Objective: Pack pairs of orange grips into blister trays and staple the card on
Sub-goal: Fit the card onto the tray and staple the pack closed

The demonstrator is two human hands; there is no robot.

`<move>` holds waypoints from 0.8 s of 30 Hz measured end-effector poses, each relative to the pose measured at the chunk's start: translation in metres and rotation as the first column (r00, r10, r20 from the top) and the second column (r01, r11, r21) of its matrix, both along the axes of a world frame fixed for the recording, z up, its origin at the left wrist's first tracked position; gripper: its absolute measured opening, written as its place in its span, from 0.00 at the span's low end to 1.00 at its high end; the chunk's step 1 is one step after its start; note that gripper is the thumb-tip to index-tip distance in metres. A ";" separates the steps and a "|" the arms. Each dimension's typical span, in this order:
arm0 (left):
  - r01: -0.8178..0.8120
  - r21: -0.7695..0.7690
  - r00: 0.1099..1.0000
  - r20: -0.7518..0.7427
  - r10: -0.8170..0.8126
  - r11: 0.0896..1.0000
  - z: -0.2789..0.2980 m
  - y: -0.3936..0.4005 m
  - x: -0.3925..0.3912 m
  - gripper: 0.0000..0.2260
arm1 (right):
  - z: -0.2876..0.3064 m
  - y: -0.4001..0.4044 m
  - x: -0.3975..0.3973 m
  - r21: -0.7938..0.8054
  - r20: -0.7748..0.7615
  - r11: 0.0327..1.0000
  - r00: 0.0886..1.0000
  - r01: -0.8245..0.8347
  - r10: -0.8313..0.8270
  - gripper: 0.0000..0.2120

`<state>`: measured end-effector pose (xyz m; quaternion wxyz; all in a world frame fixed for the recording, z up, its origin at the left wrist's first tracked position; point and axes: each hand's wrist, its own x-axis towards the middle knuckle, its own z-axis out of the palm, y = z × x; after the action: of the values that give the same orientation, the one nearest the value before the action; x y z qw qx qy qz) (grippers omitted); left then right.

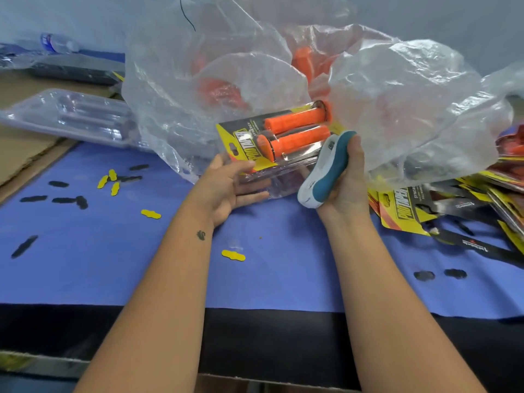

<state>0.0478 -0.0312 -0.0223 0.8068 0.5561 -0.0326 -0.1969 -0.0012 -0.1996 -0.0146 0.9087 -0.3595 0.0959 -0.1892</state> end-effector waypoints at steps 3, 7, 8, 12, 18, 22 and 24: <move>-0.101 -0.063 0.994 -0.038 0.099 0.993 -0.001 0.000 0.002 0.06 | -0.003 -0.003 0.005 0.002 0.000 1.000 1.000 -0.006 0.006 0.12; -0.108 -0.065 0.994 -0.011 0.108 0.992 -0.002 -0.004 0.001 0.11 | -0.007 -0.003 0.008 0.032 0.031 0.999 0.999 -0.036 0.035 0.10; -0.117 -0.053 0.993 0.000 0.117 0.992 -0.004 -0.006 0.002 0.13 | -0.006 -0.003 0.007 0.030 0.024 0.999 0.999 -0.034 0.034 0.10; -0.222 -0.072 0.975 0.008 0.223 0.972 -0.009 -0.009 0.004 0.14 | -0.007 -0.004 0.006 -0.016 0.016 0.999 0.999 -0.036 0.036 0.10; -0.214 -0.112 0.976 0.009 0.216 0.970 -0.010 -0.009 0.005 0.07 | -0.008 0.010 0.003 -0.307 -0.111 0.929 0.978 -0.205 0.179 0.15; -0.211 -0.240 0.977 -0.090 0.195 0.947 -0.008 -0.005 0.009 0.03 | -0.007 0.019 0.003 -0.328 -0.153 0.922 0.974 -0.207 0.164 0.18; -0.188 -0.306 0.980 -0.127 0.156 0.933 -0.006 -0.002 0.009 0.05 | -0.007 0.019 0.003 -0.319 -0.156 0.927 0.976 -0.195 0.151 0.16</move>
<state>0.0566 -0.0337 -0.0288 0.9002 0.4098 0.0257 -0.1455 0.0020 -0.1806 -0.0221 0.8400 -0.5262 0.0886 -0.0982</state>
